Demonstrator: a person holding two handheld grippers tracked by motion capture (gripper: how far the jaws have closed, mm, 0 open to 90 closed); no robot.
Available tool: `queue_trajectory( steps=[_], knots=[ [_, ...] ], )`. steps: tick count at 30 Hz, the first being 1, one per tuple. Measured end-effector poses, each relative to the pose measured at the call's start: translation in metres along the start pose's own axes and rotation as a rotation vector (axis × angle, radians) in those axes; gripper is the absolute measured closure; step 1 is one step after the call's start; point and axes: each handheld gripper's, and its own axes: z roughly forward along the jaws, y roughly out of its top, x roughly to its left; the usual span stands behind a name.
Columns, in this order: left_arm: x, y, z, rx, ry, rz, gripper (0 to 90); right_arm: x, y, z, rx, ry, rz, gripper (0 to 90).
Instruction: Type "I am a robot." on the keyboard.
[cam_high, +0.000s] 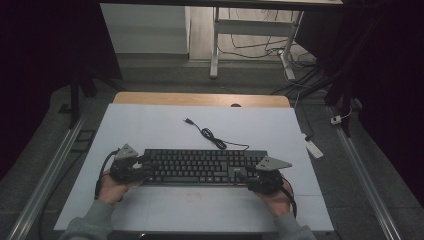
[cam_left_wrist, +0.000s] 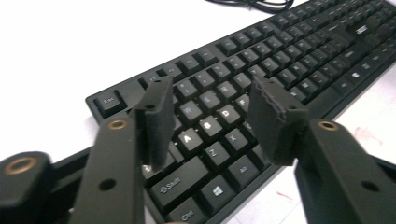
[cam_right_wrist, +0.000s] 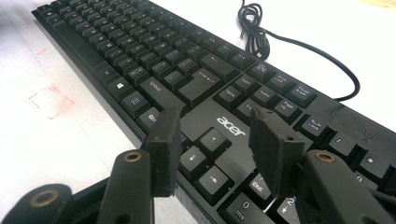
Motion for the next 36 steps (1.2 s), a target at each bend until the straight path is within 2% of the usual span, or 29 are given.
queue_trajectory(
  steps=[6, 16, 20, 22, 30, 36],
  knots=[
    [-0.001, 0.0, -0.002, -0.001, -0.019, -0.002, 41.9, 0.0, -0.001, -0.002, -0.004, -0.008, 0.007, 54.0],
    [-0.007, 0.006, -0.002, 0.006, -0.038, 0.04, 36.5, 0.001, -0.002, -0.002, -0.003, -0.008, 0.002, 53.9],
    [-0.008, 0.008, 0.0, 0.008, -0.049, 0.051, 36.9, 0.0, -0.002, -0.002, 0.003, -0.019, 0.002, 53.9],
    [-0.01, 0.009, 0.001, 0.01, -0.054, 0.058, 37.1, 0.0, -0.002, -0.003, 0.005, -0.009, -0.001, 53.9],
    [-0.022, 0.013, 0.004, 0.017, -0.076, 0.094, 37.7, 0.0, -0.002, -0.001, 0.004, -0.009, 0.002, 53.9],
    [-0.031, 0.017, 0.012, 0.03, -0.104, 0.116, 38.9, -0.001, -0.002, -0.002, 0.003, -0.01, 0.004, 53.9]
  ],
)
